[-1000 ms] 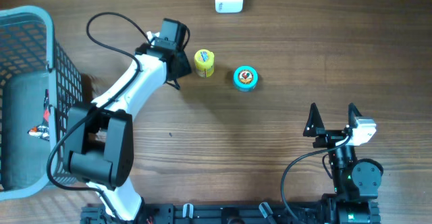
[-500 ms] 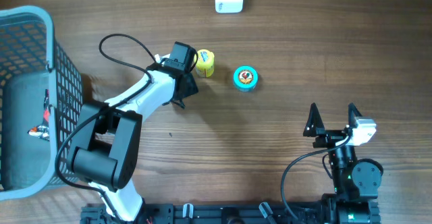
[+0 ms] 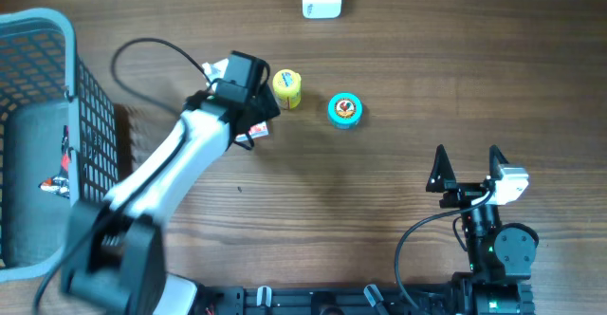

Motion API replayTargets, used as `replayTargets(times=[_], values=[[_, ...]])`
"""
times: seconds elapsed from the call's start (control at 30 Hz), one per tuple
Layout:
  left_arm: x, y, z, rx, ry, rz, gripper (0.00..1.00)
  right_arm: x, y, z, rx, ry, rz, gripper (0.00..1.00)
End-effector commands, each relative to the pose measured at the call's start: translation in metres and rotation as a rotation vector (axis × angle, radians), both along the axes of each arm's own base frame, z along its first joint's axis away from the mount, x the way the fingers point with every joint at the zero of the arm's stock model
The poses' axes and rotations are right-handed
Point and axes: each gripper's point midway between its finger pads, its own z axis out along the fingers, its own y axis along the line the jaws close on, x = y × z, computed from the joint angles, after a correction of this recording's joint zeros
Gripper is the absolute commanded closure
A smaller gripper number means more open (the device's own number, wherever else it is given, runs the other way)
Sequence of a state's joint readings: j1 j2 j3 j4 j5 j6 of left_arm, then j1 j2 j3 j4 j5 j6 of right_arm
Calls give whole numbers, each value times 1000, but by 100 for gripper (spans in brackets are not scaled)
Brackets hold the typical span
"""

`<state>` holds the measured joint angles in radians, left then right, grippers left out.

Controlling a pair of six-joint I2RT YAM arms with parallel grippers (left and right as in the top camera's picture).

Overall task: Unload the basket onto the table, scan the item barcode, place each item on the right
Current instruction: 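Set the snack bag on the table beside the yellow container, then move the left gripper back down into the basket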

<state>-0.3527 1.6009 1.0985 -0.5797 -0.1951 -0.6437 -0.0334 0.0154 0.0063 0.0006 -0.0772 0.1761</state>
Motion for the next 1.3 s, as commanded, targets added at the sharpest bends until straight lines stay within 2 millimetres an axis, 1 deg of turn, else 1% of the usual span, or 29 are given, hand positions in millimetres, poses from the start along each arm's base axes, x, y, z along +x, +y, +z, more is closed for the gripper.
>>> replayTargets(times=[0.0,0.03,0.07,0.17,0.2,0.3,0.37,0.4,0.43,0.47,0.5,0.57,0.67,0.7,0.73,0.77,0.87,0.97,1.07,1.2,1.27], values=[[0,19,77,26,-206,50,0,0,0,1,8,-6,-3,0],[-5,29,125,23,-331,75,0,0,0,1,8,-6,-3,0],[-8,31,142,19,-375,73,0,0,0,1,8,-6,-3,0],[-24,50,212,2,-562,135,0,0,0,1,8,-6,-3,0],[-30,57,230,-1,-610,158,0,0,0,1,8,-6,-2,0],[-56,85,293,-17,-779,253,0,0,0,1,8,-6,-3,0],[-75,108,327,-9,-871,332,0,0,0,1,8,-6,-3,0],[-86,123,345,18,-919,377,0,0,0,1,8,-6,-3,0],[-94,134,354,37,-943,417,0,0,0,1,8,-6,-3,0],[-104,150,366,76,-972,474,0,0,0,1,8,-6,-3,0],[-110,159,371,98,-985,514,0,0,0,1,8,-6,-2,0],[-125,185,382,162,-1006,627,0,0,0,1,8,-6,-3,0],[-133,209,383,228,-995,715,0,0,0,1,8,-6,-3,0],[-134,220,379,257,-976,753,0,0,0,1,8,-6,-3,0],[-135,227,376,276,-962,776,0,0,0,1,8,-6,-3,0],[-134,240,370,312,-928,819,0,0,0,1,8,-6,-3,0],[-130,268,353,386,-842,898,0,0,0,1,8,-6,-3,0],[-127,295,331,446,-740,970,0,0,0,1,8,-6,-3,0],[-127,326,304,489,-620,1039,0,0,0,1,8,-6,-3,0],[-126,360,268,473,-490,1082,0,0,0,1,8,-6,-3,0],[-132,376,256,471,-446,1126,0,0,0,1,8,-6,-3,0]])
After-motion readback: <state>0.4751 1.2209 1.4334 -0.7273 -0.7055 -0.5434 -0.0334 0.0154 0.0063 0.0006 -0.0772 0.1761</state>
